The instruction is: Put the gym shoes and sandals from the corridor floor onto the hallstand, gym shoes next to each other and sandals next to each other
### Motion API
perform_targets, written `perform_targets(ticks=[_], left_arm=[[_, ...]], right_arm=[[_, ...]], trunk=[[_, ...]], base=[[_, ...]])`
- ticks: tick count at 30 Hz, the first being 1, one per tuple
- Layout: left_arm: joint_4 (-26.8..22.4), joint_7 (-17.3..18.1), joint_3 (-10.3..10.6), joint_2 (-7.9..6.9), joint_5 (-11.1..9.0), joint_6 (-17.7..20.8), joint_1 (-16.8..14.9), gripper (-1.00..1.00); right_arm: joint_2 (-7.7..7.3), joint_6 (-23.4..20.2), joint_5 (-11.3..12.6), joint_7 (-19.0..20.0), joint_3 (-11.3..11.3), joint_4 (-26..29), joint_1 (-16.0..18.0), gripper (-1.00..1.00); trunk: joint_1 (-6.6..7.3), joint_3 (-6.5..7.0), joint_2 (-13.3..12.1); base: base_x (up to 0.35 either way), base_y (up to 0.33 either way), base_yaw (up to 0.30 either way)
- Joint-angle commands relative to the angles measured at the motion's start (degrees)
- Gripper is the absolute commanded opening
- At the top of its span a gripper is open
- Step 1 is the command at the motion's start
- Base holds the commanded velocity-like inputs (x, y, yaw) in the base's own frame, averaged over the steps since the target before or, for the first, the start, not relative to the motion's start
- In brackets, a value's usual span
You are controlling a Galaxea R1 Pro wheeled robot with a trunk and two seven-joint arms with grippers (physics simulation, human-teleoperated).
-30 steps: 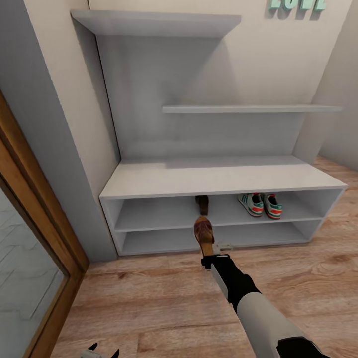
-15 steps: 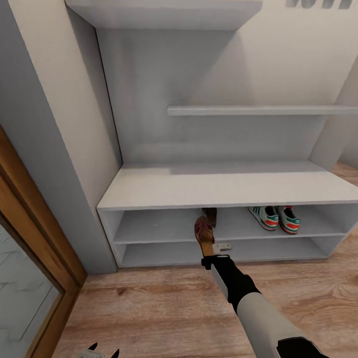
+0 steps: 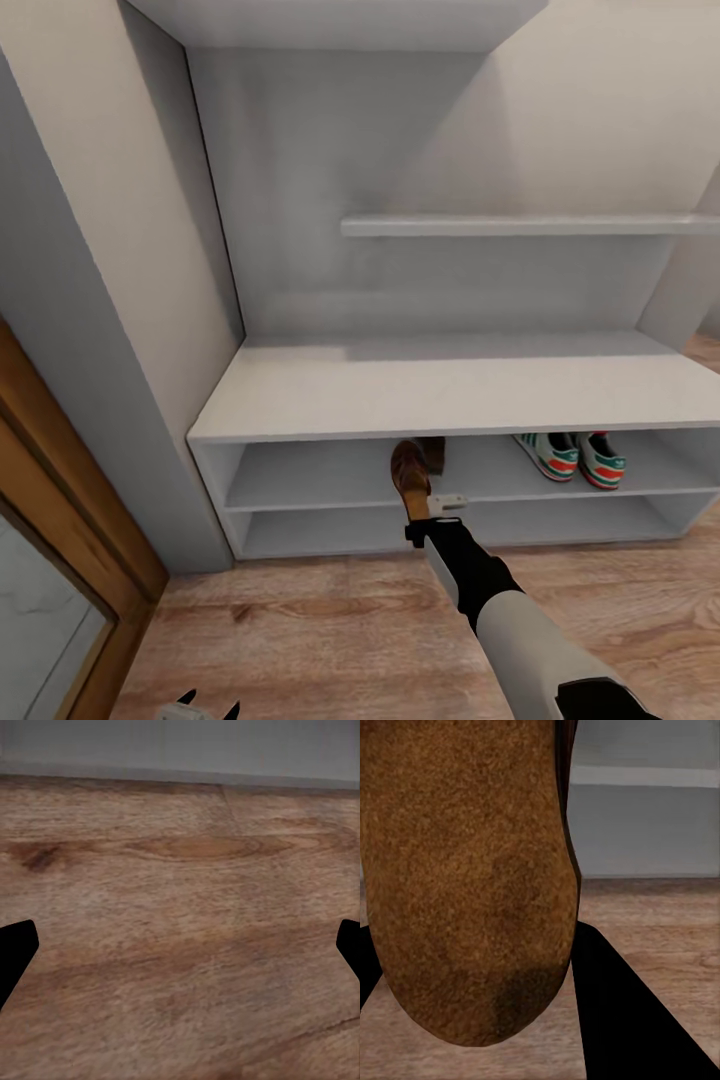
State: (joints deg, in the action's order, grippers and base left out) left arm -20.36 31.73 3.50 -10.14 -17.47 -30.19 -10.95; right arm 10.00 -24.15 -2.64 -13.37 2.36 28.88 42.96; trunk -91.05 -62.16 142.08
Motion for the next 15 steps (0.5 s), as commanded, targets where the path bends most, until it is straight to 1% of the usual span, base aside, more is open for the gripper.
perform_targets(ticks=[1,5,12,15], left_arm=[[0.1,0.2,0.4,-0.05,-0.6,-0.1,0.0,1.00],[0.1,0.2,0.4,-0.05,-0.6,-0.1,0.0,1.00],[0.1,0.2,0.4,-0.07,-0.6,-0.1,0.0,1.00],[0.1,0.2,0.4,-0.07,-0.6,-0.1,0.0,1.00]], right_arm=[[0.00,-0.1,-0.1,-0.3,0.2,-0.1,0.0,-1.00],[0.00,0.4,-0.1,-0.3,0.2,-0.2,0.0,-1.00],[0.00,0.6,-0.1,-0.3,0.2,-0.3,0.0,-1.00],[0.00,0.6,-0.1,-0.3,0.2,-0.3,0.0,-1.00]], trunk=[[0.00,-0.05,0.0],[0.00,-0.05,0.0],[0.00,-0.05,0.0],[0.00,-0.05,0.0]], base=[[0.075,0.011,0.000],[0.076,0.016,0.000],[0.211,0.098,0.000],[0.060,0.025,0.000]])
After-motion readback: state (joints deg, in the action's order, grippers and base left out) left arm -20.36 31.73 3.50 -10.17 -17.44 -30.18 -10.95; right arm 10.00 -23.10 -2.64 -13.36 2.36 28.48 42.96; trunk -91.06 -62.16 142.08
